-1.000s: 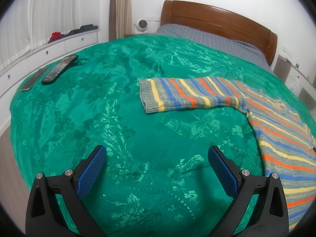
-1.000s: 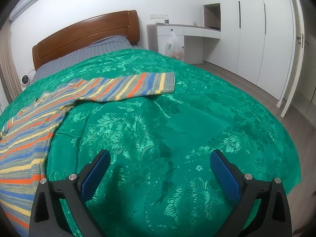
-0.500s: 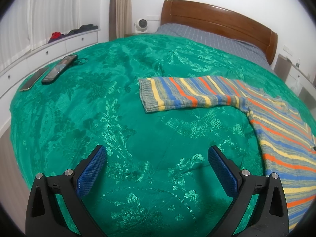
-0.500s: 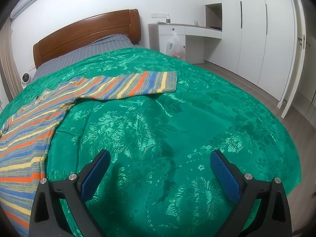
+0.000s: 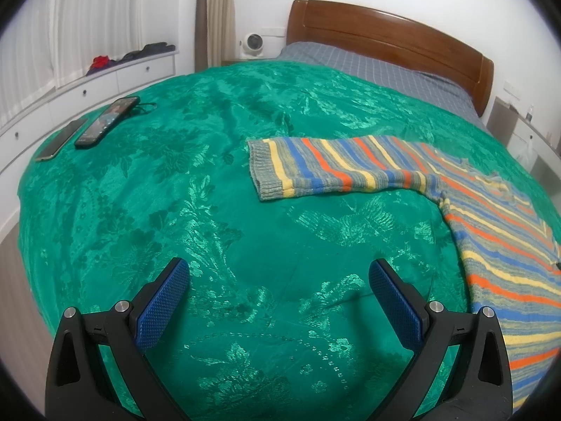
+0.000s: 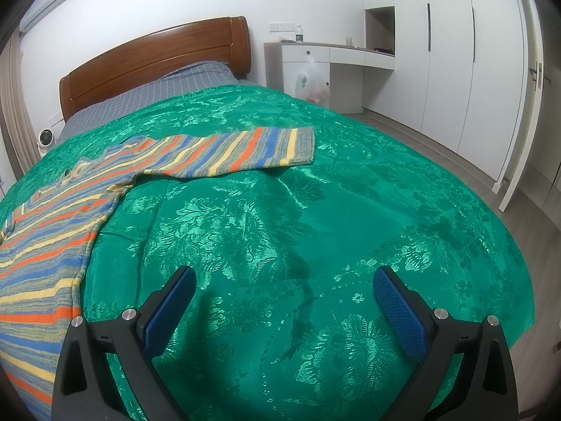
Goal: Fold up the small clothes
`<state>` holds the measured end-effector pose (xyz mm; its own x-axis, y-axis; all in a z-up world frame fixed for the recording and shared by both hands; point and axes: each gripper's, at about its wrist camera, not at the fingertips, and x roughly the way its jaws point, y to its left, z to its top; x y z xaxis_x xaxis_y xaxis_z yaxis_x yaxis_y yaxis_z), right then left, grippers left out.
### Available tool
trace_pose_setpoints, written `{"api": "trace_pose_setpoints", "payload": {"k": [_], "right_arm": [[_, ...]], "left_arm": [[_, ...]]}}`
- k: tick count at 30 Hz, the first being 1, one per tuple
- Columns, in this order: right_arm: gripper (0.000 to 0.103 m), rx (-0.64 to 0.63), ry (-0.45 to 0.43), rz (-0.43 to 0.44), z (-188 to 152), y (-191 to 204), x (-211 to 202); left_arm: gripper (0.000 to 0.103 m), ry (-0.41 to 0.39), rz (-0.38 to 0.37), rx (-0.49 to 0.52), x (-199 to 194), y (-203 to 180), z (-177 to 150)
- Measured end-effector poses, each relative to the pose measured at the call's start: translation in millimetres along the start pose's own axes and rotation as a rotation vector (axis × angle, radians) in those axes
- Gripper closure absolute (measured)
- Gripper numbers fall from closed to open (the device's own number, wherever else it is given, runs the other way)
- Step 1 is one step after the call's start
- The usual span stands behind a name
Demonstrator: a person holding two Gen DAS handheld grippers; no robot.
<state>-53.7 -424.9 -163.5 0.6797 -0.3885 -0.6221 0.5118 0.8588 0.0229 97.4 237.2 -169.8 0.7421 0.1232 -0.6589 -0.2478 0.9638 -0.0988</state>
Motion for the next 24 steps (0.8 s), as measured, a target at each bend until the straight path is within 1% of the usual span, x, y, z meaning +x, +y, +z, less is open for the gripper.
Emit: {"api": "trace_pose_setpoints", "payload": {"k": [3, 6, 9, 10, 12, 13, 14, 16, 17, 18, 19, 20, 22, 24], "right_arm": [[0.003, -0.007, 0.025, 0.053, 11.6, -1.0, 1.1], [0.003, -0.023, -0.001, 0.124, 44.5, -12.5, -4.9], [0.003, 0.011, -0.013, 0.195, 88.4, -38.6, -2.6], [0.003, 0.041, 0.004, 0.219, 101.8, -49.5, 3.8], [0.003, 0.139, 0.078, 0.273, 124.5, -73.6, 27.4], [0.003, 0.219, 0.133, 0.306, 134.3, -88.0, 45.7], [0.005, 0.277, 0.164, 0.329, 139.1, -96.2, 57.3], [0.014, 0.413, 0.234, 0.413, 145.1, -109.3, 86.1], [0.022, 0.464, 0.271, 0.459, 145.9, -110.9, 100.5], [0.026, 0.496, 0.309, 0.490, 146.3, -110.6, 113.4], [0.028, 0.506, 0.352, 0.502, 146.4, -106.7, 129.0], [0.031, 0.496, 0.370, 0.486, 147.8, -101.8, 137.4], [0.032, 0.469, 0.397, 0.431, 148.3, -95.1, 153.9], [0.037, 0.469, 0.433, 0.404, 145.4, -91.2, 170.7]], "left_arm": [[0.001, -0.002, -0.002, -0.012, -0.2, 3.7, 0.0], [0.001, 0.004, -0.002, -0.022, 1.5, 5.0, -0.2], [0.001, 0.013, 0.008, -0.013, 3.7, 2.3, -1.1], [0.001, 0.013, 0.011, -0.006, 3.6, 0.4, -1.5], [0.001, 0.012, 0.018, 0.016, 3.2, -4.0, -3.2], [0.001, 0.013, 0.020, 0.023, 3.8, -5.9, -3.0], [0.001, 0.015, 0.025, 0.038, 4.2, -8.6, -4.2], [0.001, 0.018, 0.034, 0.059, 4.7, -12.6, -5.8], [0.001, 0.020, 0.037, 0.067, 4.9, -14.2, -6.2], [0.001, 0.021, 0.041, 0.074, 5.5, -15.8, -6.6], [0.001, 0.024, 0.047, 0.085, 6.6, -17.5, -7.3], [0.001, 0.027, 0.052, 0.092, 7.8, -18.6, -7.6], [0.001, 0.034, 0.059, 0.099, 9.6, -19.5, -8.4], [0.001, 0.041, 0.066, 0.105, 11.6, -20.5, -9.3]]}}
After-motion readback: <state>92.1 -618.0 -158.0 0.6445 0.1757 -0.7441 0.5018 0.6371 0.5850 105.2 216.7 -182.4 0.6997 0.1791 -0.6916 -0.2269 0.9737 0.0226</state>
